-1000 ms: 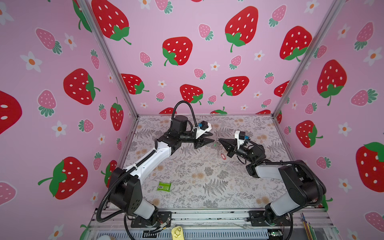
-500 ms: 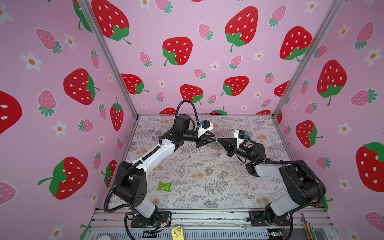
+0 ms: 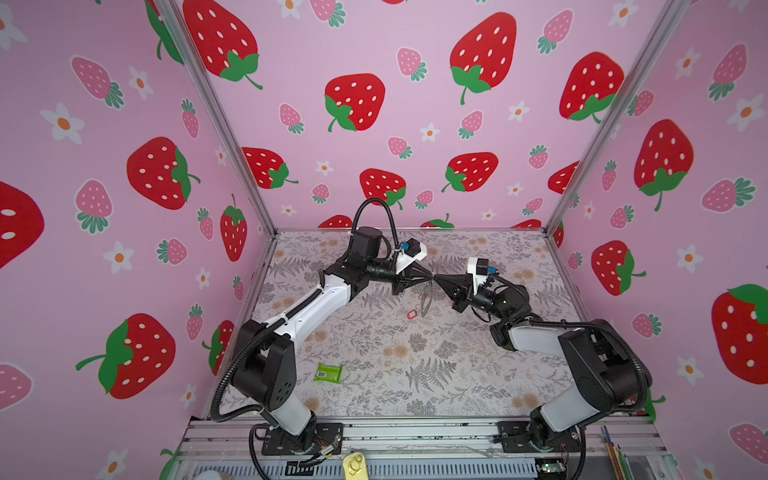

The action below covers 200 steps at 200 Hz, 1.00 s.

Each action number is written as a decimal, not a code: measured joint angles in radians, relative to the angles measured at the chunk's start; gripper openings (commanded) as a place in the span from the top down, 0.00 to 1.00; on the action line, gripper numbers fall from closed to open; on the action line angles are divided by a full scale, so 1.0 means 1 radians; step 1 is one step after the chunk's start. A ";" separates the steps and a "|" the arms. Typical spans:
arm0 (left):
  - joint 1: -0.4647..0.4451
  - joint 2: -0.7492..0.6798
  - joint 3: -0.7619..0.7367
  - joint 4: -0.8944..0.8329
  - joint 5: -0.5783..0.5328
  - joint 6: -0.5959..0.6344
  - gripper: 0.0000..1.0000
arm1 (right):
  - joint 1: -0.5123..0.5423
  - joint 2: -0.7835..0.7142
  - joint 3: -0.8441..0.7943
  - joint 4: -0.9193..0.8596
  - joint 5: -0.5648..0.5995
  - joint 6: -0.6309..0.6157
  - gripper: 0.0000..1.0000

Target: Put the keys on the keyring

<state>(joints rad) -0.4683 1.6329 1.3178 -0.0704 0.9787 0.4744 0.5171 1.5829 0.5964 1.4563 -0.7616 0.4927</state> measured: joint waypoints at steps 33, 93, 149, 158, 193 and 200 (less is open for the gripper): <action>0.004 0.008 0.015 -0.013 0.023 0.008 1.00 | 0.000 0.002 0.007 0.001 -0.001 0.006 0.95; -0.020 0.031 0.200 -0.310 -0.143 0.147 1.00 | -0.060 -0.106 0.006 -0.101 -0.021 -0.180 0.70; -0.099 0.066 0.402 -0.630 -0.414 0.293 1.00 | -0.070 -0.279 0.121 -0.464 -0.082 -0.542 0.75; -0.110 0.076 0.423 -0.668 -0.448 0.308 1.00 | -0.067 -0.268 0.124 -0.497 -0.093 -0.560 0.76; -0.146 0.110 0.482 -0.773 -0.562 0.349 1.00 | -0.058 -0.247 0.125 -0.612 -0.119 -0.615 0.78; -0.154 0.116 0.491 -0.787 -0.583 0.356 1.00 | -0.055 -0.247 0.125 -0.627 -0.122 -0.625 0.79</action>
<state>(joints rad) -0.6224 1.7489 1.8091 -0.8574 0.3958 0.8303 0.4622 1.3357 0.7216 0.8291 -0.8833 -0.1326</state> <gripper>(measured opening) 0.044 0.223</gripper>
